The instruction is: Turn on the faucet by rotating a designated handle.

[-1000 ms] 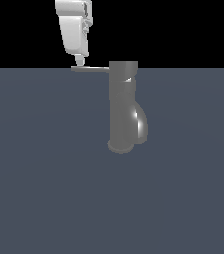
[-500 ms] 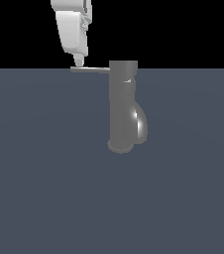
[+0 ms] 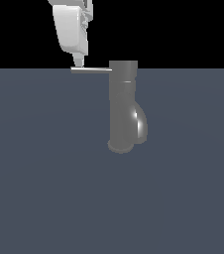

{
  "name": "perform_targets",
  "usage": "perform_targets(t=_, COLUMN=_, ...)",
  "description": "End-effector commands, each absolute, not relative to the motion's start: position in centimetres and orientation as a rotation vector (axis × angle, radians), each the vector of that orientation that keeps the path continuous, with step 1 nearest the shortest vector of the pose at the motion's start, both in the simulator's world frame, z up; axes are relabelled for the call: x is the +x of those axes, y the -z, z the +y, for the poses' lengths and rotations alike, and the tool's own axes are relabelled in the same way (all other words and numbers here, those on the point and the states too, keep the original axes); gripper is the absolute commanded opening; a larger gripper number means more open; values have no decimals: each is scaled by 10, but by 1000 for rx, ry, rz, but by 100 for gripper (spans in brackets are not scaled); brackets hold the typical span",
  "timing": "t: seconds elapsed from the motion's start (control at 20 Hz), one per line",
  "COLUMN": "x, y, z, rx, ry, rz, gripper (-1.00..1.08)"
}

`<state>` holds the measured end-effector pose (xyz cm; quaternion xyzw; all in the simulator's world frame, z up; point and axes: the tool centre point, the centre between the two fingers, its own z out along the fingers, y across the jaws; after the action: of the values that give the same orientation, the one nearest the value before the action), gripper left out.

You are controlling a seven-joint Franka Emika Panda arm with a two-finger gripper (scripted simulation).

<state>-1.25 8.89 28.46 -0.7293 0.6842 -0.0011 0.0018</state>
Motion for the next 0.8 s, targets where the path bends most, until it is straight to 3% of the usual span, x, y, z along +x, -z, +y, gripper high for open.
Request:
perform_targets(t=0.0, x=-22, y=-284, z=88, rx=-2293, ry=0, rz=2148, gripper=-100)
perform_targets(t=0.75, x=-56, y=-285, z=75, rx=-2290, ry=4, rz=2148, gripper=-100)
